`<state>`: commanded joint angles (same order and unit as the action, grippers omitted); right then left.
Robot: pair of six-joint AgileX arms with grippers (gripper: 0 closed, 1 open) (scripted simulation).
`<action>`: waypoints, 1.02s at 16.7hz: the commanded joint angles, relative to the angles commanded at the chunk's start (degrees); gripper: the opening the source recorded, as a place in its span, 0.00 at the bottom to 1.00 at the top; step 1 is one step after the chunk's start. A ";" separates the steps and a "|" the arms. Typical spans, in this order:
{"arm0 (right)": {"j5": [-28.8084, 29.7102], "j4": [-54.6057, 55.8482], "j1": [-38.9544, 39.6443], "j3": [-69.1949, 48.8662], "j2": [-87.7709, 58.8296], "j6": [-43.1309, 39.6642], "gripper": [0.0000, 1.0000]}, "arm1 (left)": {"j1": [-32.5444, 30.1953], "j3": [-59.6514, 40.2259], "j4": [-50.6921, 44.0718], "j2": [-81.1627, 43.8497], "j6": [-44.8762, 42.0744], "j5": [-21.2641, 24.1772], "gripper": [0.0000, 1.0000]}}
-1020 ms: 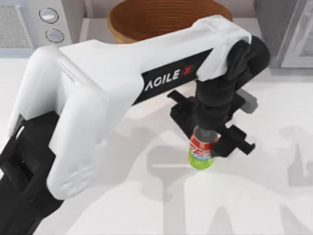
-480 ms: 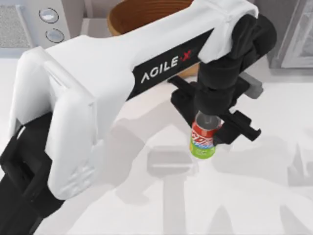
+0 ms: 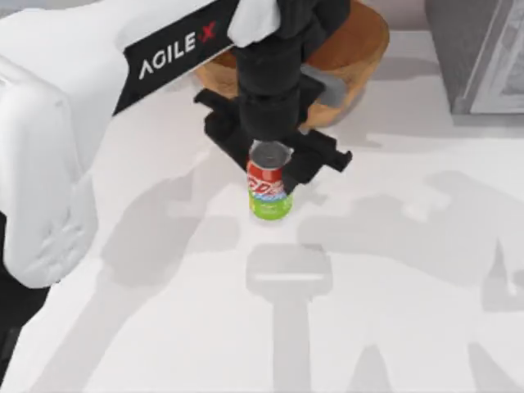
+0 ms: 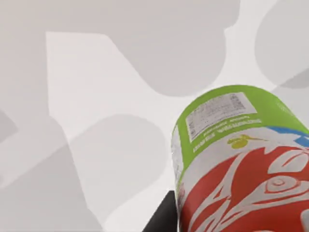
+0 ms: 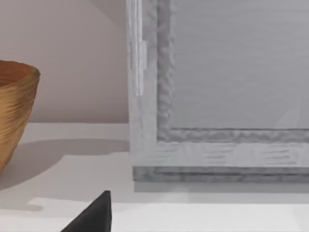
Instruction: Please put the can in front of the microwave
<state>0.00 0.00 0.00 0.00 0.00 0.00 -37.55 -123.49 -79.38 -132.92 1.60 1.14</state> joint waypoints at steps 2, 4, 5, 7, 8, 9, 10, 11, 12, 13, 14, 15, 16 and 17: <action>0.00 0.00 0.00 0.00 0.00 0.00 1.00 | 6.18 3.26 0.73 1.78 -0.17 0.16 0.00; 0.00 0.00 0.00 0.00 0.00 0.00 1.00 | 13.55 5.83 1.71 2.81 -0.30 -0.13 0.00; 0.00 0.00 0.00 0.00 0.00 0.00 1.00 | 17.66 7.38 2.19 3.24 -0.38 -0.20 0.00; 0.00 0.00 0.00 0.00 0.00 0.00 1.00 | 25.60 11.20 3.14 4.68 -0.62 -0.55 0.00; 0.00 0.00 0.00 0.00 0.00 0.00 1.00 | 28.82 13.12 3.58 5.89 -0.72 -0.68 0.00; 0.00 0.00 0.00 0.00 0.00 0.00 1.00 | 31.42 14.67 4.19 7.04 -0.91 -0.79 0.00; 0.00 0.00 0.00 0.00 0.00 0.00 1.00 | 33.50 16.16 4.87 8.17 -1.15 -0.92 0.00; 0.00 0.00 0.00 0.00 0.00 0.00 1.00 | 34.95 17.35 5.62 9.39 -1.40 -0.98 0.00; 0.00 0.00 0.00 0.00 0.00 0.00 1.00 | 35.83 18.03 6.25 10.20 -1.65 -0.97 0.00; 0.00 0.00 0.00 0.00 0.00 0.00 1.00 | 36.12 18.23 6.51 10.51 -1.81 -0.93 0.00; 0.00 0.00 0.00 0.00 0.00 0.00 1.00 | 36.12 18.23 6.51 10.51 -1.81 -0.93 0.00; 0.00 0.00 0.00 0.00 0.00 0.00 1.00 | 36.12 18.23 6.51 10.51 -1.81 -0.93 0.00; 0.00 0.00 0.00 0.00 0.00 0.00 1.00 | 36.12 18.23 6.51 10.51 -1.81 -0.93 0.00; 0.00 0.00 0.00 0.00 0.00 0.00 1.00 | 35.96 18.12 6.36 10.22 -1.91 -1.04 0.00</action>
<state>0.00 0.00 0.00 0.00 0.00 0.00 -1.59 -105.37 -73.02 -122.70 -0.31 0.10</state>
